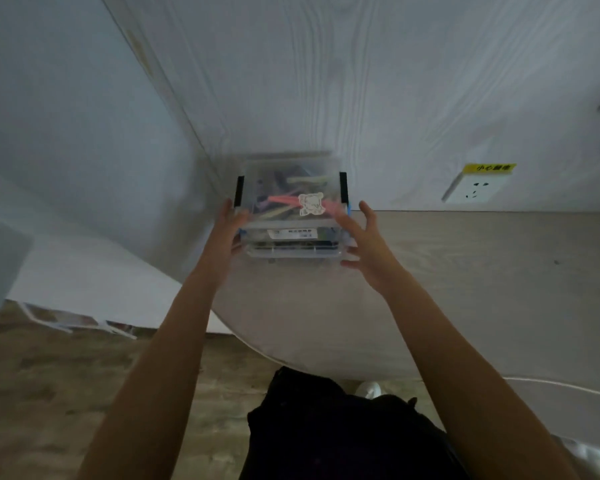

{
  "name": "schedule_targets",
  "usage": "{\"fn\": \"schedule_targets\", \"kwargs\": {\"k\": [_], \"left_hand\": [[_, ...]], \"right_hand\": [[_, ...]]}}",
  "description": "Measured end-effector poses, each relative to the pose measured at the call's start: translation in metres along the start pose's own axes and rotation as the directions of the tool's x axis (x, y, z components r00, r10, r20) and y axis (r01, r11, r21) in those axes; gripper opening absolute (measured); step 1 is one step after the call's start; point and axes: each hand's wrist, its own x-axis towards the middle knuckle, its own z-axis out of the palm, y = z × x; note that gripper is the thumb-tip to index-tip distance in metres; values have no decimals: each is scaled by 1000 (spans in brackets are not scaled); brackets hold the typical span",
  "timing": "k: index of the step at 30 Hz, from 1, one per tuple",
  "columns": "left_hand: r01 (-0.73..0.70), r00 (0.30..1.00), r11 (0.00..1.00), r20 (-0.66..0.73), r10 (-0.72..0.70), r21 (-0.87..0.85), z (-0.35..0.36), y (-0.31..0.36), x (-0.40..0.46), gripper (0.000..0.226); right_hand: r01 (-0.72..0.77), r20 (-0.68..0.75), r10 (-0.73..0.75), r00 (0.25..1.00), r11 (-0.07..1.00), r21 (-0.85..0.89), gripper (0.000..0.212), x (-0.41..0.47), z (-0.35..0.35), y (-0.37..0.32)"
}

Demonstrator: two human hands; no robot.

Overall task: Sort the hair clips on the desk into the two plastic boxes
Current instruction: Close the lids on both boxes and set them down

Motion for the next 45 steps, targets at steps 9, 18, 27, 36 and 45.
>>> {"fn": "schedule_targets", "kwargs": {"k": [9,18,27,36,45], "left_hand": [[-9,985,995,172,-7,96,34,15,-7,83],[-174,932,975,342,118,140,203,32,-47,81],[6,955,1000,295,-8,6,409,19,-97,65],[28,949,998,315,-12,-47,524,12,-97,64],[48,949,989,316,-1,-141,590,18,-88,50]], "right_hand": [[107,-213,-69,975,980,171,70,-23,-36,23],[230,-508,-189,840,973,18,58,-91,-187,26],[189,-596,-166,785,982,-24,81,-138,-372,22],[274,-762,-149,631,961,39,84,-113,-466,34],[259,-761,40,648,927,270,47,-95,-484,46]]}}
